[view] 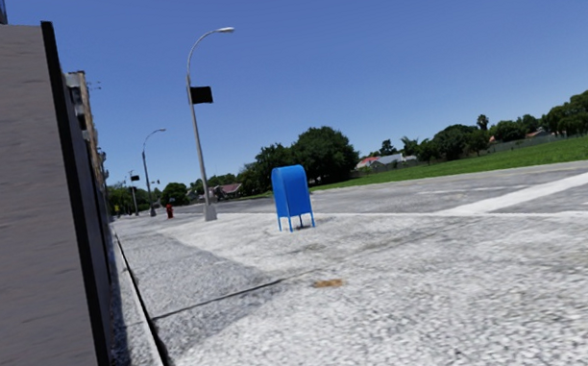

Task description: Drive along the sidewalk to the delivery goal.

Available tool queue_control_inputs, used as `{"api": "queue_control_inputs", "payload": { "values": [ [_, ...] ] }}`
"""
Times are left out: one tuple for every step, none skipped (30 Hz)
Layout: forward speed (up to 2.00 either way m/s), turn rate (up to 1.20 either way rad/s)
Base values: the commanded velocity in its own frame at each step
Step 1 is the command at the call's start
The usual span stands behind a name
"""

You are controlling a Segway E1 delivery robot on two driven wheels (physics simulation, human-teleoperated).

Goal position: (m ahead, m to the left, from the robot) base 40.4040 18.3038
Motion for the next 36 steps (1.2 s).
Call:
{"api": "queue_control_inputs", "payload": {
  "values": [
    [2.00, 0.00],
    [2.00, 0.01],
    [2.00, 0.05],
    [2.00, 0.05],
    [2.00, 0.05],
    [2.00, 0.09],
    [2.00, 0.15],
    [2.00, 0.15],
    [2.00, 0.19],
    [2.00, 0.22],
    [2.00, 0.26],
    [2.00, 0.26],
    [2.00, 0.30],
    [2.00, 0.36],
    [2.00, 0.37],
    [2.00, 0.37],
    [2.00, 0.38],
    [2.00, 0.38],
    [2.00, 0.40],
    [2.00, 0.40],
    [2.00, 0.42],
    [2.00, 0.42],
    [2.00, 0.43],
    [2.00, 0.43],
    [2.00, 0.43],
    [2.00, 0.43],
    [2.00, 0.43],
    [2.00, 0.43],
    [2.00, 0.43],
    [2.00, 0.43],
    [2.00, 0.43],
    [2.00, 0.43],
    [2.00, 0.43],
    [2.00, 0.43],
    [2.00, 0.43],
    [2.00, 0.43]
  ]
}}
